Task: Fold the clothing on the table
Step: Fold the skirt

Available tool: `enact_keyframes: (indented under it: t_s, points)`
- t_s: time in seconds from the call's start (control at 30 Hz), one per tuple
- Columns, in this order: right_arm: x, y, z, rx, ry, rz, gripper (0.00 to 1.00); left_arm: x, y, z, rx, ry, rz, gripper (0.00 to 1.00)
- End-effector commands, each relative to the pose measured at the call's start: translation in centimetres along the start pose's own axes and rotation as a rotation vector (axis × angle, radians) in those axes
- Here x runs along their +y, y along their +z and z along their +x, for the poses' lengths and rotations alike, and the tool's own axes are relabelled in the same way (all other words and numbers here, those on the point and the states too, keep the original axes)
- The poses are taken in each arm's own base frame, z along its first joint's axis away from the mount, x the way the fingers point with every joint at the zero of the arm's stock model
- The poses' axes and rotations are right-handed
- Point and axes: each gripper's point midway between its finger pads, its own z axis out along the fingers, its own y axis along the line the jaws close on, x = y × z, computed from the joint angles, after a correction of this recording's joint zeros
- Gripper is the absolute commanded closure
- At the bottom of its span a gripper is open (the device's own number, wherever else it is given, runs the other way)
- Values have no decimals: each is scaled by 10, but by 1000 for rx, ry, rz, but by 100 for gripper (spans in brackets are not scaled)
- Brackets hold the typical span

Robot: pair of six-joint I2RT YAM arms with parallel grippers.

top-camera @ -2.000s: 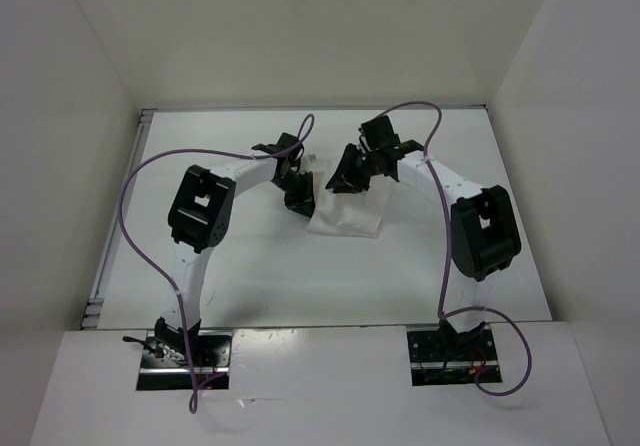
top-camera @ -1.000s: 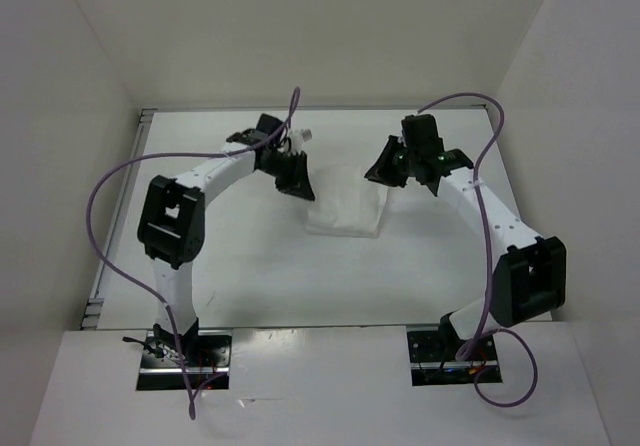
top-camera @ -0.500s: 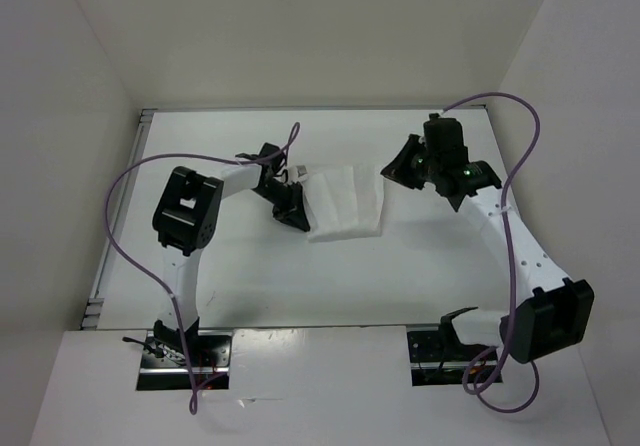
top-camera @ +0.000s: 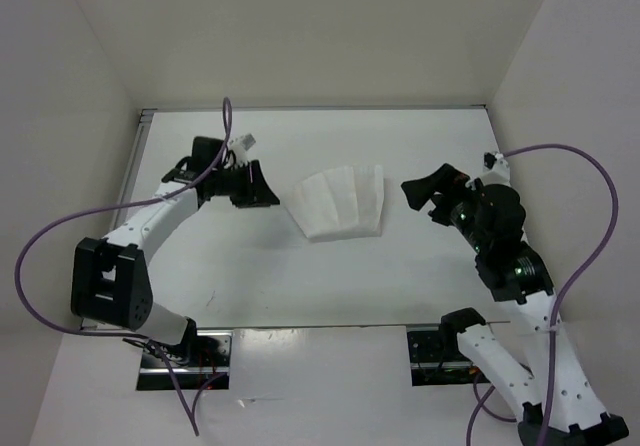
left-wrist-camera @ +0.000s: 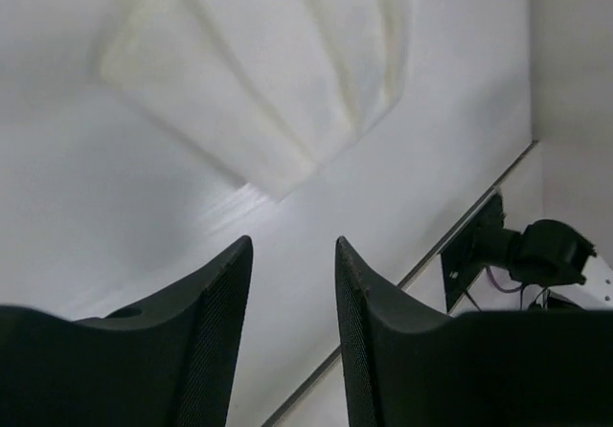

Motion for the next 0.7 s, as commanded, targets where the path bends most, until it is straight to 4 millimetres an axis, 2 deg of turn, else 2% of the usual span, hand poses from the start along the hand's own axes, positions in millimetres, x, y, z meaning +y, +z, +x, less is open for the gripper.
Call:
enact_keyframes:
  t_s: [0.0, 0.03, 0.07, 0.13, 0.17, 0.23, 0.27, 0.33, 0.57, 0.63, 0.67]
  points:
    - [-2, -12, -10, -120, -28, -57, 0, 35, 13, 47, 38, -139, -91, 53]
    - [-13, -11, -3, -134, -25, -45, 0, 38, 12, 52, 27, -154, -102, 53]
    - [-13, -25, -7, -184, -16, -62, 0, 37, 8, 52, 5, -162, -99, 53]
    - [-31, -29, -2, -234, 38, -28, 0, 35, 4, 51, -18, -157, -100, 53]
    - [-30, -40, -4, -276, 49, -52, 0, 37, 4, 50, -22, -157, -109, 53]
    - [-32, -48, -10, -326, 91, -50, 0, 32, -1, 49, -38, -155, -102, 53]
    - [-35, -51, -10, -335, 94, -35, 0, 36, 0, 56, -25, -164, -108, 53]
    - [-40, -58, -17, -385, 130, -14, 0, 38, -2, 53, -47, -186, -115, 53]
    - [-43, -52, -9, -347, 126, 11, 0, 38, -7, 47, -77, -179, -104, 51]
    - [-41, -48, -8, -327, 123, 13, 3, 40, -6, 46, -76, -186, -97, 51]
    - [-42, -48, -8, -327, 114, 14, 3, 42, -4, 47, -70, -192, -101, 46]
